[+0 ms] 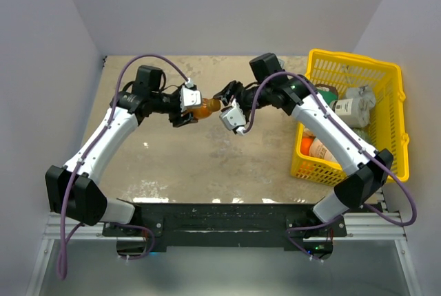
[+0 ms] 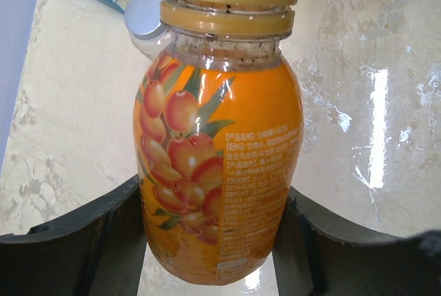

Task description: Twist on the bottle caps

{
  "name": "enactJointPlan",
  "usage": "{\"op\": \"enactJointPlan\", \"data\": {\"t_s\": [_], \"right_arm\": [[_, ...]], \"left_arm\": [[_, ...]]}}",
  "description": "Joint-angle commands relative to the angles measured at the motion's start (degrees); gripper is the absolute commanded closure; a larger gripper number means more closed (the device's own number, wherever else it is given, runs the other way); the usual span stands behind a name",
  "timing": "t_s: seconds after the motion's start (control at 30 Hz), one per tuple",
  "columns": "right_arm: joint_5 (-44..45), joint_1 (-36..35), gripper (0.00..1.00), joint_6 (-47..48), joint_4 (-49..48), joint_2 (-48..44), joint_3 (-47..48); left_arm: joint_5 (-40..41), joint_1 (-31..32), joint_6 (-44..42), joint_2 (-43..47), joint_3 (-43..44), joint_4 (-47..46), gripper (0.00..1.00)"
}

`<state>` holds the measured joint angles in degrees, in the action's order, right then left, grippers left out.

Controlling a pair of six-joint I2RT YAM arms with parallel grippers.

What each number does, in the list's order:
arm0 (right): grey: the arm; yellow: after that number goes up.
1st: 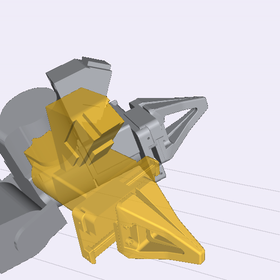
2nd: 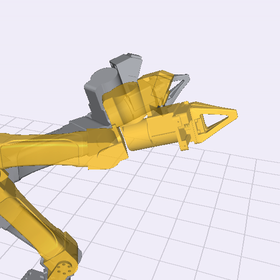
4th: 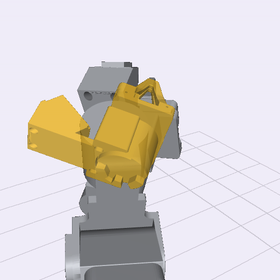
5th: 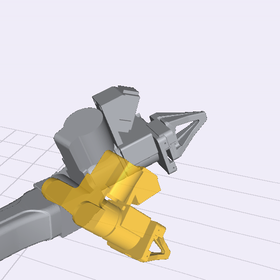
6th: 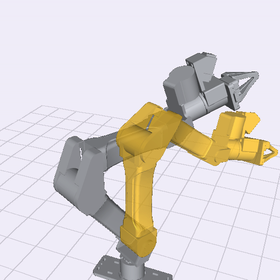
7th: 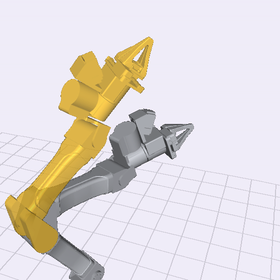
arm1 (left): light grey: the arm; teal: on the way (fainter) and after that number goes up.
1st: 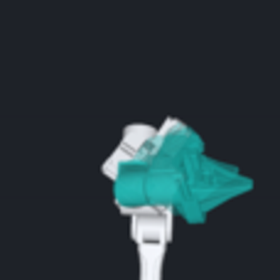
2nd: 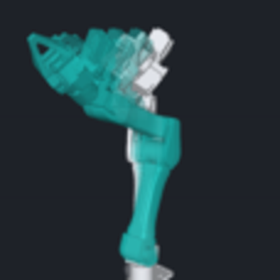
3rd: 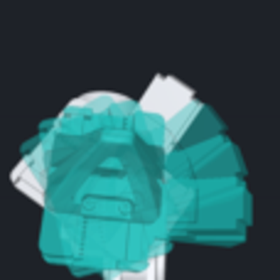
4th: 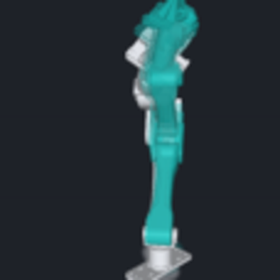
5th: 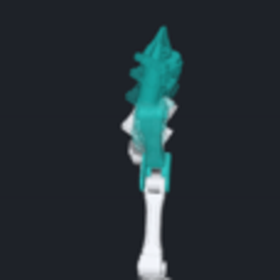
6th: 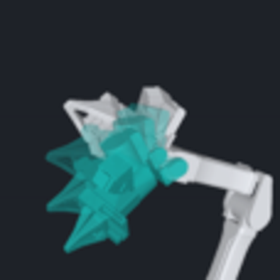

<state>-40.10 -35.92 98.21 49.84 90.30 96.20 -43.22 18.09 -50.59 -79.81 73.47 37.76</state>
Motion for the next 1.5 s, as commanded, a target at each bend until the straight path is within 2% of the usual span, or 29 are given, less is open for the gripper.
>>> {"op": "enactJointPlan", "data": {"t_s": [0.0, 0.13, 0.23, 0.43, 0.57, 0.67, 1.03, 1.2, 1.47], "right_arm": [[-3.23, 0.33, 0.48, 2.77, 5.35, -2.06, -0.84], [-3.76, 0.24, 0.47, 4.09, 5.7, -1.45, -0.58], [-4.72, 0.06, 0.41, 2.87, 4.83, -1.01, -0.49], [-6.48, -0.29, 0.38, 0.05, 1.13, -0.3, 0.04], [-8.24, -0.2, 0.36, -3.64, -6.32, -1.97, -1.72], [-7.37, -0.29, 0.32, -2.85, -8.18, -1.97, -2.86], [-7.63, -0.2, 0.35, -0.83, -5.9, 1.98, 1.18], [-8.51, -0.2, 0.4, 0.39, -3.62, 3.04, 2.76], [-10.35, -0.38, 0.43, 1.1, -3.35, 2.6, 3.02]], "left_arm": [[0.68, -1.91, 1.37, 2.11, 1.06, -4.71, 1.0], [0.68, -1.83, 1.46, 2.47, 0.97, -4.8, 1.0], [0.68, -1.74, 0.67, 2.38, 1.15, -4.36, 1.0], [0.42, -1.56, -1.7, 1.85, 1.67, -2.69, 1.0], [0.51, -1.56, -4.16, 1.24, 1.85, -0.06, 1.0], [-0.37, -1.48, -4.87, 0.89, 2.29, 1.26, 1.0], [-1.78, -1.39, -6.19, 0.45, 3.43, 2.5, 1.0], [-1.87, -1.21, -6.19, 0.27, 3.61, 2.32, 1.0], [-1.95, -1.12, -6.1, -0.17, 3.7, 1.97, 1.0]]}}
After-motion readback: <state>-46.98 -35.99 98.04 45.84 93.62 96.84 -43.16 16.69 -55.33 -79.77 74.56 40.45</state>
